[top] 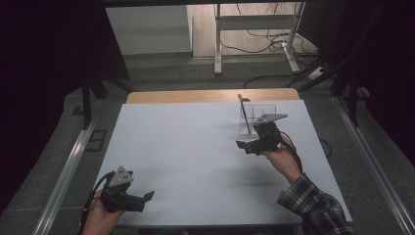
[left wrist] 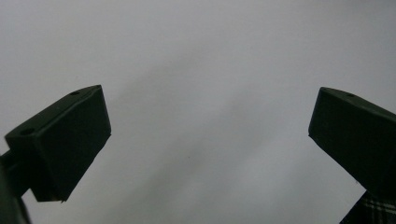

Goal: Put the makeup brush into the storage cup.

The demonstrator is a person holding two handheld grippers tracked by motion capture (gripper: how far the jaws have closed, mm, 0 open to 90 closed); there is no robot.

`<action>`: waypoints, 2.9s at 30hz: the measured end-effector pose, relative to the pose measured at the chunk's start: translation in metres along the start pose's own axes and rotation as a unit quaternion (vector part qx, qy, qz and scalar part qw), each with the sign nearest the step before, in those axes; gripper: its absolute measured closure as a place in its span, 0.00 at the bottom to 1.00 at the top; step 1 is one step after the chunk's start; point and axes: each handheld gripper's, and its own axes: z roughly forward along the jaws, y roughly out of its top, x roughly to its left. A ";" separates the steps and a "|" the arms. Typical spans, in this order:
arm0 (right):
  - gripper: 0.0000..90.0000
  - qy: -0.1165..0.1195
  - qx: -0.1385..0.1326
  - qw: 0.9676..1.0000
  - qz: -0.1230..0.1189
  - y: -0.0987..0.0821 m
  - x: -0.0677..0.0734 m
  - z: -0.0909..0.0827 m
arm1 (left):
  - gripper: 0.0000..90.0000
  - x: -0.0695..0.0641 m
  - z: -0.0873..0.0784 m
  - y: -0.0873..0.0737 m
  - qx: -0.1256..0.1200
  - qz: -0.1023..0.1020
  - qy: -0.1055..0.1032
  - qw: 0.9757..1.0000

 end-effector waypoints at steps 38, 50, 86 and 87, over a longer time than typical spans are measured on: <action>0.04 0.001 0.016 1.000 0.000 -0.040 0.019 -0.036 | 0.00 0.001 -0.001 0.000 -0.002 -0.002 -0.001 1.000; 0.03 -0.002 0.019 1.000 -0.003 -0.051 0.025 -0.047 | 0.00 0.001 0.000 0.000 -0.002 -0.003 0.000 1.000; 0.03 -0.014 0.035 0.999 0.003 -0.082 0.032 -0.075 | 0.00 0.000 0.000 0.000 -0.001 -0.001 0.000 1.000; 0.03 -0.015 0.035 0.999 0.003 -0.083 0.032 -0.076 | 0.00 0.000 0.000 0.000 -0.001 -0.001 0.000 1.000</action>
